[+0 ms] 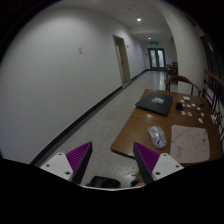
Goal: Arrange mouse
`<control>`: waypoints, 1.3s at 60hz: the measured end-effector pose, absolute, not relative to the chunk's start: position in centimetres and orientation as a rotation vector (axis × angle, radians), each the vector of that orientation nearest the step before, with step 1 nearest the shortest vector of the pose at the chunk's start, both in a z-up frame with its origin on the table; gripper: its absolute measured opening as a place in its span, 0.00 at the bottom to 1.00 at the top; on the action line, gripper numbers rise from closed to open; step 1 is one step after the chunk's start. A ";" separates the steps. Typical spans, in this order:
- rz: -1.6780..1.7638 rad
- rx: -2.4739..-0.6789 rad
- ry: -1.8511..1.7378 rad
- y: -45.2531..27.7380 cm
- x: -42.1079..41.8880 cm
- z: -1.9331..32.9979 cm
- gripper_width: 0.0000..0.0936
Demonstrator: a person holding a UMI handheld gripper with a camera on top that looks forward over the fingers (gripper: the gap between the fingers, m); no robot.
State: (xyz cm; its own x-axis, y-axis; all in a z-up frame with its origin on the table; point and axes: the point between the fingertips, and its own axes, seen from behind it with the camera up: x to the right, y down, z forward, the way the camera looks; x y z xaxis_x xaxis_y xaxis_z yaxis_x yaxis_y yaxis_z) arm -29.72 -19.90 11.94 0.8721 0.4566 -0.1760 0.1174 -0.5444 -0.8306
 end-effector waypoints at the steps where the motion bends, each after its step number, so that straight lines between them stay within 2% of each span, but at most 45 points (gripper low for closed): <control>1: 0.454 -2.123 -0.420 -19.8 -29.4 11.8 0.91; 5: 0.361 -2.110 -0.447 -19.0 -27.6 10.8 0.91; 6: 0.339 -2.106 -0.447 -17.1 -26.3 9.5 0.91; 12: 0.202 -2.123 -0.404 -13.4 -22.0 6.2 0.90; 21: 0.097 -2.181 -0.331 -9.2 -17.0 2.3 0.90; 30: 0.052 -2.231 -0.330 -5.1 -15.6 -1.3 0.90; 33: 0.086 -2.217 -0.324 -3.5 -16.2 -1.4 0.89; 38: 0.118 -2.217 -0.319 -1.2 -16.8 -1.7 0.82; 44: 0.142 -2.221 -0.292 1.0 -17.4 -1.8 0.68; 47: 0.144 -2.226 -0.263 1.6 -17.4 -1.9 0.56; 49: 0.143 -2.229 -0.245 1.8 -17.4 -1.9 0.54; 54: 0.145 -2.238 -0.277 1.9 -17.7 -1.7 0.41; 58: 0.223 -2.233 -0.266 1.0 -18.2 -0.3 0.36; 66: 0.126 -1.966 -0.238 1.0 -12.5 11.6 0.36; 70: 0.095 -1.892 -0.161 -0.1 -8.1 15.1 0.36; 73: 0.051 -1.888 -0.104 -0.8 -4.4 15.4 0.36; 78: -0.021 -1.988 -0.023 -0.9 0.6 11.7 0.36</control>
